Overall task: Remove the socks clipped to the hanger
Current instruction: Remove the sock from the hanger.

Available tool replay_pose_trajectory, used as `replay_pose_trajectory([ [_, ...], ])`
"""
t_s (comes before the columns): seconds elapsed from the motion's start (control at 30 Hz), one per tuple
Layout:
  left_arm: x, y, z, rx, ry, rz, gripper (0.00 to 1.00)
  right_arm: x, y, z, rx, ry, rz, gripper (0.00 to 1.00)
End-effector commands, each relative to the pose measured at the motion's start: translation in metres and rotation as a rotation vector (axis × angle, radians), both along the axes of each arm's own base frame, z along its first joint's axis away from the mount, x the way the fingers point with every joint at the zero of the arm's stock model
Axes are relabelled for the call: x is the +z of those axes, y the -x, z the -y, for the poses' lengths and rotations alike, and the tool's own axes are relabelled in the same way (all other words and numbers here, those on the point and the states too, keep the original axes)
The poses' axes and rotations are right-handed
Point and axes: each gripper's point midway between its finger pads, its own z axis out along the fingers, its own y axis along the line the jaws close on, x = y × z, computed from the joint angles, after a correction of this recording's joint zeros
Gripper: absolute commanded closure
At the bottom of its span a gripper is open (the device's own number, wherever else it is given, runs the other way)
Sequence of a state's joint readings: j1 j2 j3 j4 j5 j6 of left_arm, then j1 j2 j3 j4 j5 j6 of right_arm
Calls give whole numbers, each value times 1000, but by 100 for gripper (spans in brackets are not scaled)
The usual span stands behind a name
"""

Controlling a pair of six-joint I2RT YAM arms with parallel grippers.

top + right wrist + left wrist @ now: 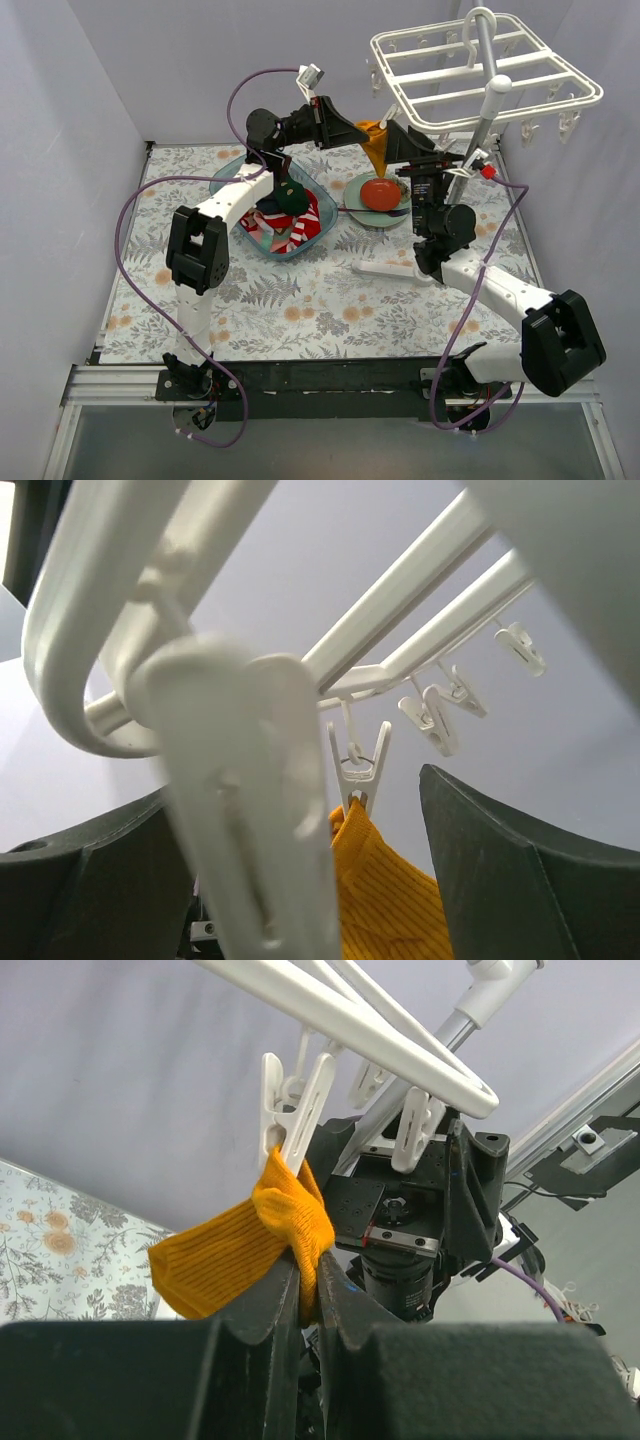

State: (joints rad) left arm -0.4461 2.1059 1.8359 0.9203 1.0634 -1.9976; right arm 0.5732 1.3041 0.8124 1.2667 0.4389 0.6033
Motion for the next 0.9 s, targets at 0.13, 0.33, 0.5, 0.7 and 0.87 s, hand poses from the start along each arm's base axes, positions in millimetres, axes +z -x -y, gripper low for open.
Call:
replay_pose_trajectory([
  [0.13, 24, 12, -8, -59, 10, -78, 100, 11, -11, -8, 10, -10, 15, 13],
  [0.33, 22, 12, -8, -59, 8, -87, 100, 3, -16, -13, -5, 49, -2, 24],
  [0.5, 21, 15, -9, -63, 8, -88, 100, -1, -14, -22, -6, 118, -14, 27],
  [0.7, 21, 16, -9, -65, 3, -89, 100, -14, -6, -32, -44, 151, -32, 26],
  [0.87, 19, 18, -10, -69, -3, -97, 100, -19, -12, -26, -86, 125, -53, 24],
])
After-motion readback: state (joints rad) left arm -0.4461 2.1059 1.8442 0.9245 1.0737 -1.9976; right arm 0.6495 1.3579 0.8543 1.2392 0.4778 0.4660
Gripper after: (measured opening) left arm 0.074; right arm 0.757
